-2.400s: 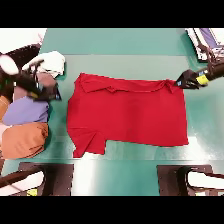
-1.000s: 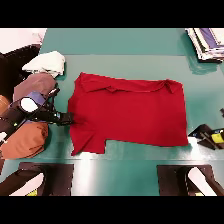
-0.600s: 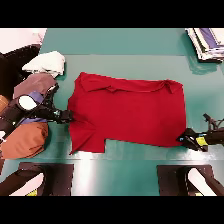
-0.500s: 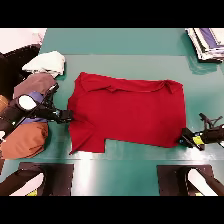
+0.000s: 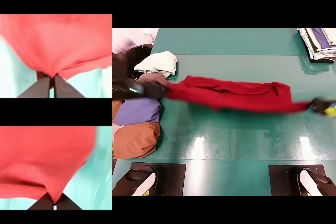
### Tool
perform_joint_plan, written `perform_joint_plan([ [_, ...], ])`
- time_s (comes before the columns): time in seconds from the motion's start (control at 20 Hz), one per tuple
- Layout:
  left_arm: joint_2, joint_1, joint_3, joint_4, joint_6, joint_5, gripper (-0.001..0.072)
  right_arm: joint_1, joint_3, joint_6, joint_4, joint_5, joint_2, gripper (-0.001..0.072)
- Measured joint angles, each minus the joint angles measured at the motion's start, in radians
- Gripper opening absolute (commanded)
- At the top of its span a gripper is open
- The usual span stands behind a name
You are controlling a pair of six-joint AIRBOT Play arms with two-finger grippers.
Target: Fold the shirts.
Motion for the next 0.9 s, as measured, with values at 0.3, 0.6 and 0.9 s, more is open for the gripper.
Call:
perform_joint_plan([
  [0.3, 0.061, 0.0, 0.561, 0.002, -0.047, -0.034, 0.0026, -0.086, 0.545, 0.001, -0.002, 0.025, 0.069, 0.0014],
  [0.6, 0.044, 0.0, 0.82, 0.007, -0.063, -0.007, 0.0026, -0.156, 0.861, 0.005, -0.003, 0.122, -0.005, 0.0013],
  [0.9, -0.157, 0.0, 0.723, 0.053, -0.065, -0.136, 0.0027, -0.156, 0.912, 0.033, 0.002, 0.248, -0.226, 0.0013],
])
